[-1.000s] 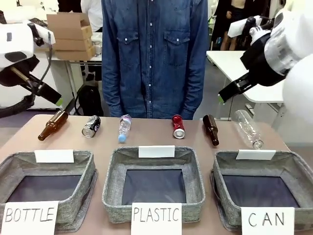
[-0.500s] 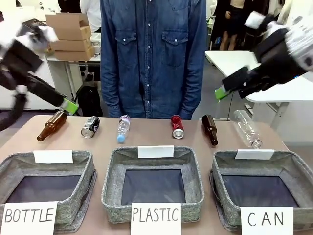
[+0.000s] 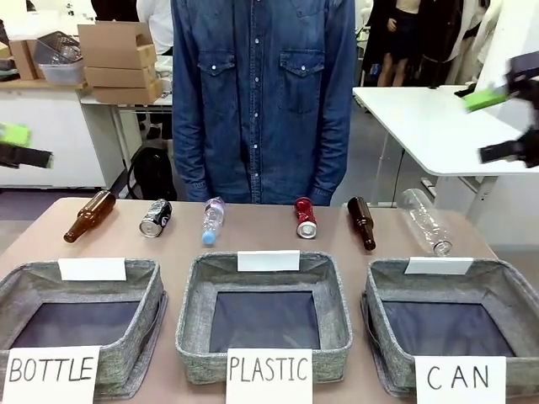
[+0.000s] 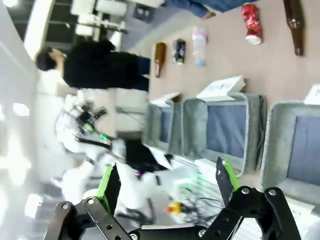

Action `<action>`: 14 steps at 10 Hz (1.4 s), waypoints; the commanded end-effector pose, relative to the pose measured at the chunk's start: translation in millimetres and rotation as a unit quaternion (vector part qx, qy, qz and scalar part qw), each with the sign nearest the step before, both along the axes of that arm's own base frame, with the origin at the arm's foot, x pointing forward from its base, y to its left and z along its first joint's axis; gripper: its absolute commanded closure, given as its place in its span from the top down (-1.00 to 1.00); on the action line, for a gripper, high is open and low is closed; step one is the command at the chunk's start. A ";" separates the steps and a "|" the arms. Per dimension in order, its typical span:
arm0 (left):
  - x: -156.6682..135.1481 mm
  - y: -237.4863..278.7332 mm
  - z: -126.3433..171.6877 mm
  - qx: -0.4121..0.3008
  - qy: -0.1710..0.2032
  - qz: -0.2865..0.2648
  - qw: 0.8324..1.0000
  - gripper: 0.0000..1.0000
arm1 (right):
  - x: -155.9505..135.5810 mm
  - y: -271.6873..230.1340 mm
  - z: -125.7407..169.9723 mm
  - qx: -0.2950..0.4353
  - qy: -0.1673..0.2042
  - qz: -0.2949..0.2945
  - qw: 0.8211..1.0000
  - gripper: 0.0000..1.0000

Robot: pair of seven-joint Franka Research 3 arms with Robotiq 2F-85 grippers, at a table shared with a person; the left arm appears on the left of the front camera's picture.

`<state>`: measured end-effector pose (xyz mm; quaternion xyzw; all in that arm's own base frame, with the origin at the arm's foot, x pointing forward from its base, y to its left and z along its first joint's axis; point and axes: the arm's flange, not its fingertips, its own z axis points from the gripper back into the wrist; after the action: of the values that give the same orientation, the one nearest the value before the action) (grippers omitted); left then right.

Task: Sort the can waste into the basket.
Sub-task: Pick up the can waste from the table and place it in the right Fabric basket.

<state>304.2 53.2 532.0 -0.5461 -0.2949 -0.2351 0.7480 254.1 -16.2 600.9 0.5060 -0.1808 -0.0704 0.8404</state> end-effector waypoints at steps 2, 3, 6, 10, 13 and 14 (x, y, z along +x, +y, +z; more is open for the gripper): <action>-2.6 15.6 -53.7 -0.079 0.062 0.062 0.993 1.00 | -5.4 -19.0 -79.2 0.110 -0.001 -0.061 0.992 1.00; -2.2 14.7 -56.2 -0.076 0.067 0.066 0.993 1.00 | -5.7 -20.7 -78.5 0.078 -0.023 -0.096 0.992 1.00; 19.5 44.5 -53.3 -0.075 0.086 0.080 0.990 1.00 | 18.0 -56.9 -24.1 0.094 0.028 -0.062 0.993 1.00; 19.5 44.5 -53.3 -0.075 0.086 0.080 0.990 1.00 | 18.0 -56.9 -24.1 0.094 0.028 -0.062 0.993 1.00; 13.6 46.6 -53.0 -0.072 0.100 0.082 0.989 1.00 | 18.0 -56.9 -24.1 0.094 0.028 -0.062 0.993 1.00; 10.9 40.3 -42.0 -0.020 0.084 0.119 0.989 1.00 | 18.0 -56.9 -24.1 0.094 0.028 -0.062 0.993 1.00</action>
<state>320.1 99.8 480.0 -0.5750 -0.2831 -0.0921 0.7621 267.6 -74.1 574.2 0.5598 -0.1743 -0.1648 0.7931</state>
